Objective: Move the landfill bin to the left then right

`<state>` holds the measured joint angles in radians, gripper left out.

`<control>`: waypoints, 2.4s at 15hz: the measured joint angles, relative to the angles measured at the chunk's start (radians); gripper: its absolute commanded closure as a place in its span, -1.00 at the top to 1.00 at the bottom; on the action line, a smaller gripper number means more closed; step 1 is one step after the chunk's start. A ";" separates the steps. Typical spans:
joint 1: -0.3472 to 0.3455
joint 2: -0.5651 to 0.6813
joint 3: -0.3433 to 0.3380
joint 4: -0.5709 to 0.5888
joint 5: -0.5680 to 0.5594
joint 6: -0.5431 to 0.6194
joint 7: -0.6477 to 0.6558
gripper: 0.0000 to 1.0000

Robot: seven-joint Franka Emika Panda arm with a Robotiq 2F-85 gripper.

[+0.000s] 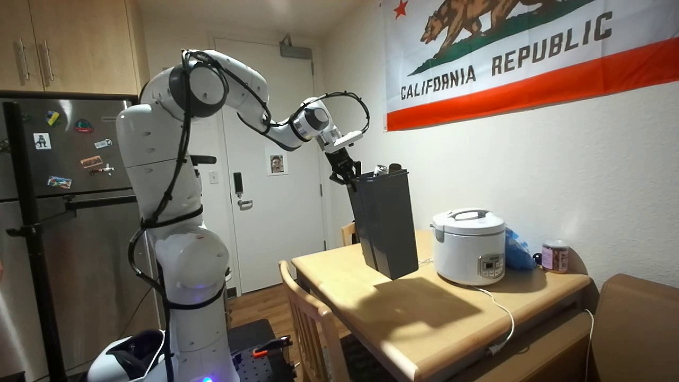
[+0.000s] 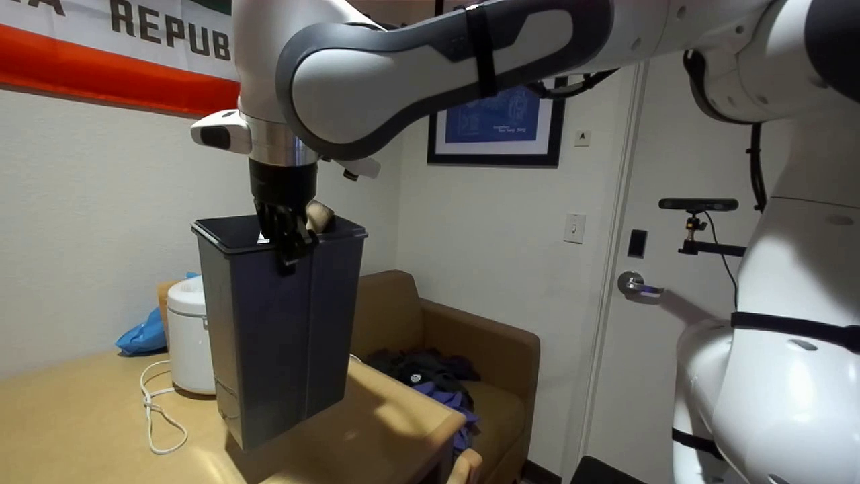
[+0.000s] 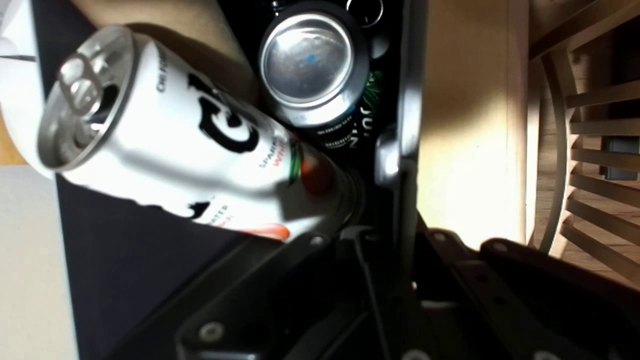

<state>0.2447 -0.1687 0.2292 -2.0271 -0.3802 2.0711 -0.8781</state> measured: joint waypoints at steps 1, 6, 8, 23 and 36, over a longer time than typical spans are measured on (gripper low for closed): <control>0.000 0.003 0.000 -0.004 0.008 -0.001 0.000 -0.96; 0.005 0.089 0.003 -0.009 0.042 -0.002 -0.002 -0.96; 0.015 0.136 0.017 0.022 0.032 -0.013 -0.020 -0.96; 0.097 0.382 0.090 0.411 -0.014 -0.117 -0.179 -0.96; 0.158 0.548 0.100 0.572 0.015 -0.170 -0.202 -0.63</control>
<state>0.4032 0.3791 0.3292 -1.4554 -0.3650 1.9009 -1.0802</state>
